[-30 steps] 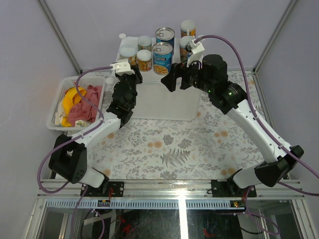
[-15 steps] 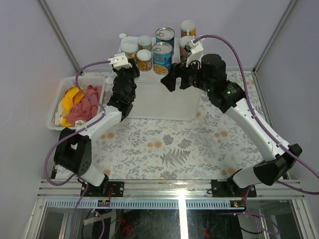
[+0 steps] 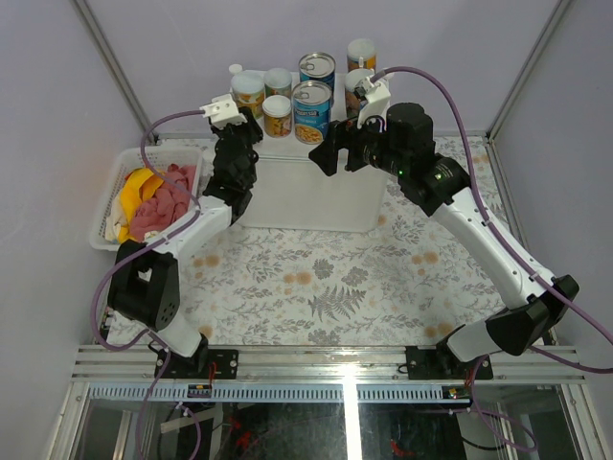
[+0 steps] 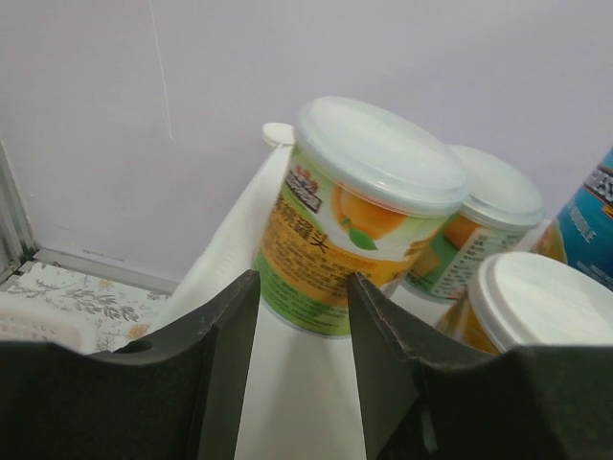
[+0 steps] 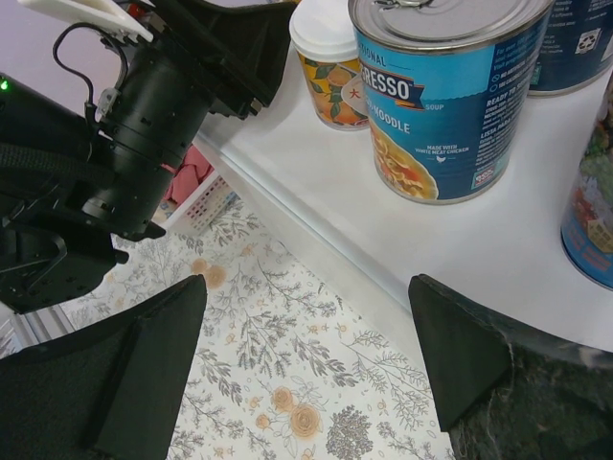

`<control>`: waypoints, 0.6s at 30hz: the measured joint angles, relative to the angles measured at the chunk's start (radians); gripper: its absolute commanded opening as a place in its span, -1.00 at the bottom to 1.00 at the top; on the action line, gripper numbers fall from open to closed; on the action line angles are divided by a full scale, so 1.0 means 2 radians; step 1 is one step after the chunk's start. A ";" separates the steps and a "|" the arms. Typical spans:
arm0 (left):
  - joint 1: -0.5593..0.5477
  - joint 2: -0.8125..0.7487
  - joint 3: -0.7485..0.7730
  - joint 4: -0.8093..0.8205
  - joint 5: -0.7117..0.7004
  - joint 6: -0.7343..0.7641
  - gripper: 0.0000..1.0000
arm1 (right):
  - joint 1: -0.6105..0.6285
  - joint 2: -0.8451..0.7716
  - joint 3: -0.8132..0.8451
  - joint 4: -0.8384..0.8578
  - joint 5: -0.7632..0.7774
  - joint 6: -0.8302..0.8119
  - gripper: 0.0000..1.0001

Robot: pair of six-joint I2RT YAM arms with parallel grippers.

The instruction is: Place and organize the canned foods onto the counter

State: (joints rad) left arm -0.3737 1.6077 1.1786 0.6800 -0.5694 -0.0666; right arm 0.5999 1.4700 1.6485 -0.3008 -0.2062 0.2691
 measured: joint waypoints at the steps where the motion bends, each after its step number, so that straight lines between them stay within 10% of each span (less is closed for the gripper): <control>1: 0.003 0.000 0.002 -0.003 0.000 -0.003 -0.16 | 0.000 0.000 0.000 0.000 -0.001 0.000 0.87; 10: 0.023 0.003 0.027 -0.035 -0.007 -0.023 -0.12 | 0.000 -0.001 0.000 0.000 -0.012 0.001 0.87; 18: 0.022 -0.038 0.002 -0.054 0.001 -0.042 0.46 | 0.000 -0.016 -0.004 0.002 -0.012 0.007 0.87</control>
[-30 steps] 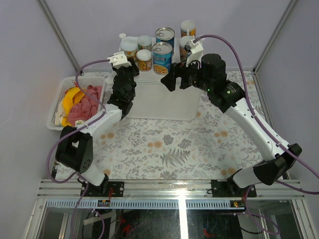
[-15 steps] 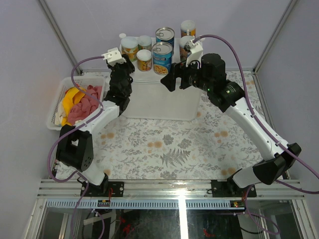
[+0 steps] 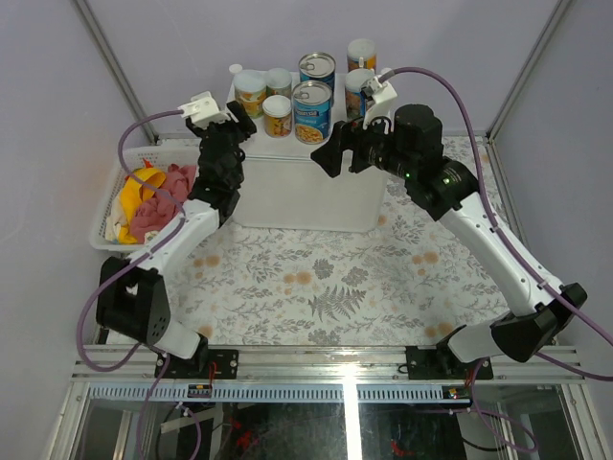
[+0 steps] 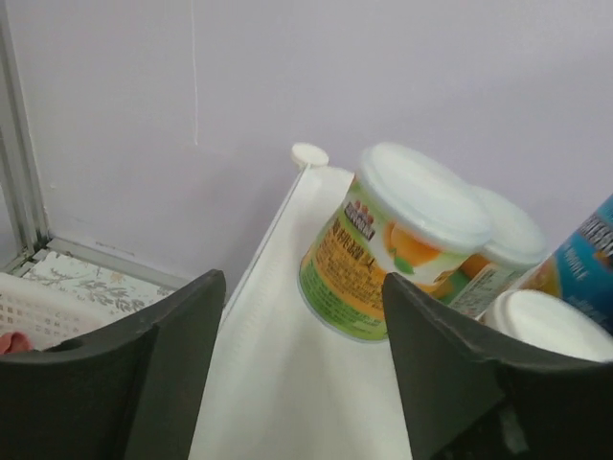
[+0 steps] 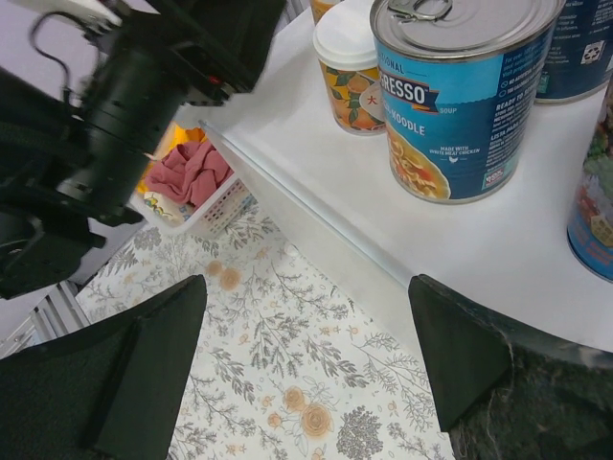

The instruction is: Place and organize the canned foods onto the counter

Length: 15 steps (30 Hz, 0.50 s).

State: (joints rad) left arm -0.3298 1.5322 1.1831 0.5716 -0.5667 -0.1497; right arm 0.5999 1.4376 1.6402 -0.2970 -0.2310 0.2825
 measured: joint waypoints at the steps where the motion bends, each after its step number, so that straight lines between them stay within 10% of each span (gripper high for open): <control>1: 0.000 -0.014 -0.005 -0.003 0.001 -0.002 0.56 | 0.000 -0.004 -0.003 0.001 0.000 0.001 0.87; 15: -0.008 -0.062 0.071 -0.080 0.085 0.021 0.99 | 0.000 -0.022 -0.018 0.009 -0.010 0.014 0.87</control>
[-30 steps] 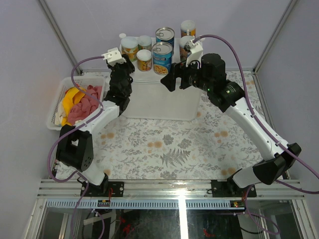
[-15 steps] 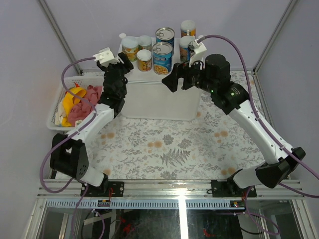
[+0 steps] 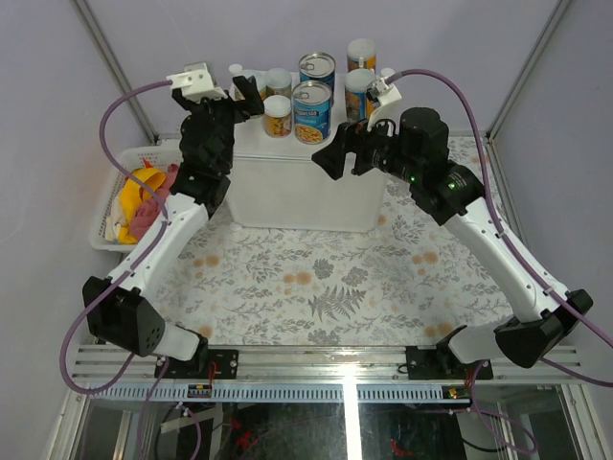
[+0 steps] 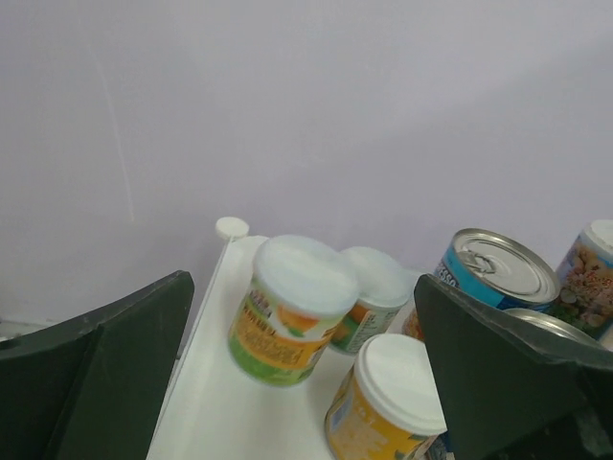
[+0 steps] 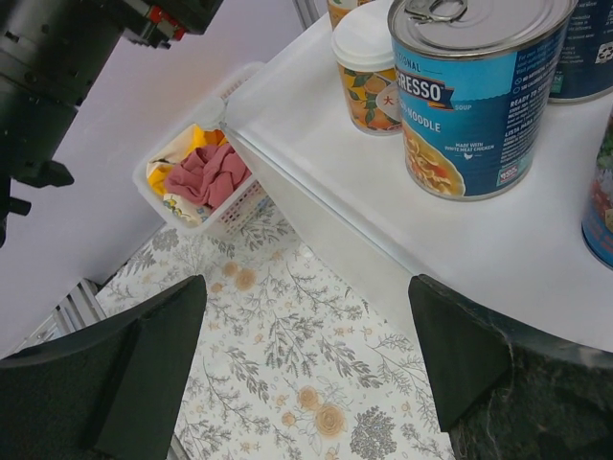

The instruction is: Place and organize the canned foods onto the counter

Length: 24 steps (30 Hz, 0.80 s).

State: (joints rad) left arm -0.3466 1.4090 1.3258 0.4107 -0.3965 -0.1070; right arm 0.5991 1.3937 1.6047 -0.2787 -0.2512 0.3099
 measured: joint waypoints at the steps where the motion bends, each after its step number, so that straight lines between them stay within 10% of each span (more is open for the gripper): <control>1: 0.000 0.008 0.015 -0.010 0.009 0.004 0.99 | 0.000 -0.001 0.000 0.001 -0.001 0.001 0.87; 24: 0.014 0.146 0.207 -0.201 0.084 0.065 0.99 | 0.000 -0.010 -0.008 0.011 -0.001 0.006 0.88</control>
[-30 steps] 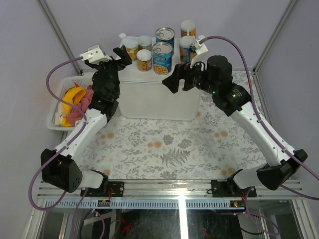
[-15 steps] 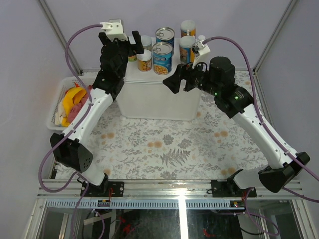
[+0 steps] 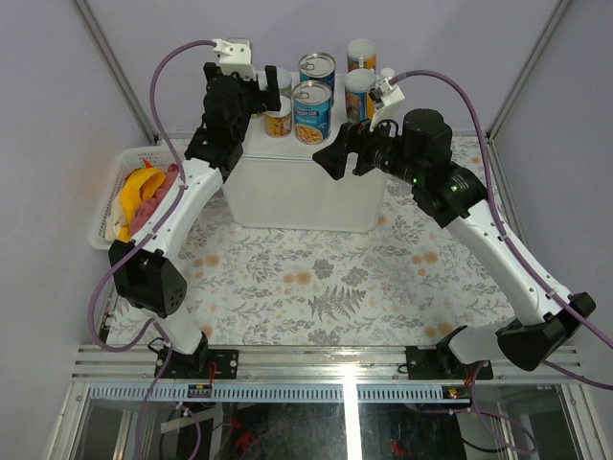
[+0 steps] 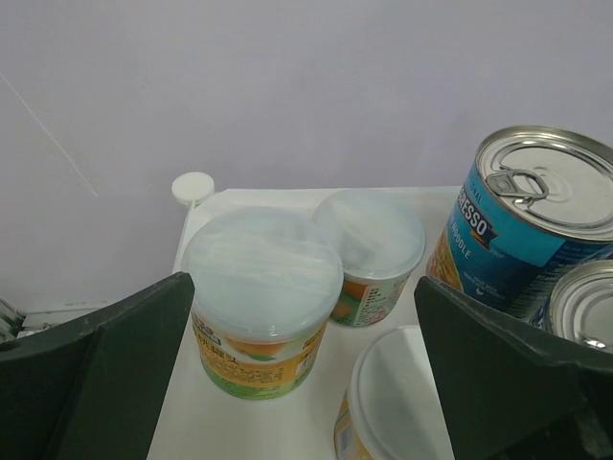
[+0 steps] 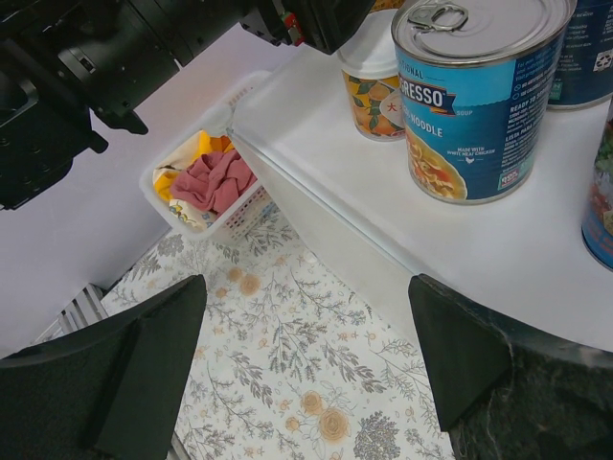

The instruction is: Place and organize the canned foods onto the counter

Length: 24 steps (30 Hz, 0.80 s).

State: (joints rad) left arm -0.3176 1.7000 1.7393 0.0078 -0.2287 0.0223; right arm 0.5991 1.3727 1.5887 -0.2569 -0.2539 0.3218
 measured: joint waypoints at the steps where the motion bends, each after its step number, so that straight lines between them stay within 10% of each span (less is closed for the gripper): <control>1: 0.000 0.001 0.000 -0.001 0.000 0.001 0.99 | 0.000 0.000 0.000 0.000 0.000 0.000 0.87; 24: 0.012 0.031 0.017 0.010 -0.013 0.009 0.99 | 0.000 0.000 0.000 -0.002 0.001 -0.006 0.87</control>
State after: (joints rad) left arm -0.2935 1.7630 1.7725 0.0280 -0.2546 0.0402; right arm 0.5991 1.3731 1.5883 -0.2604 -0.2527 0.3107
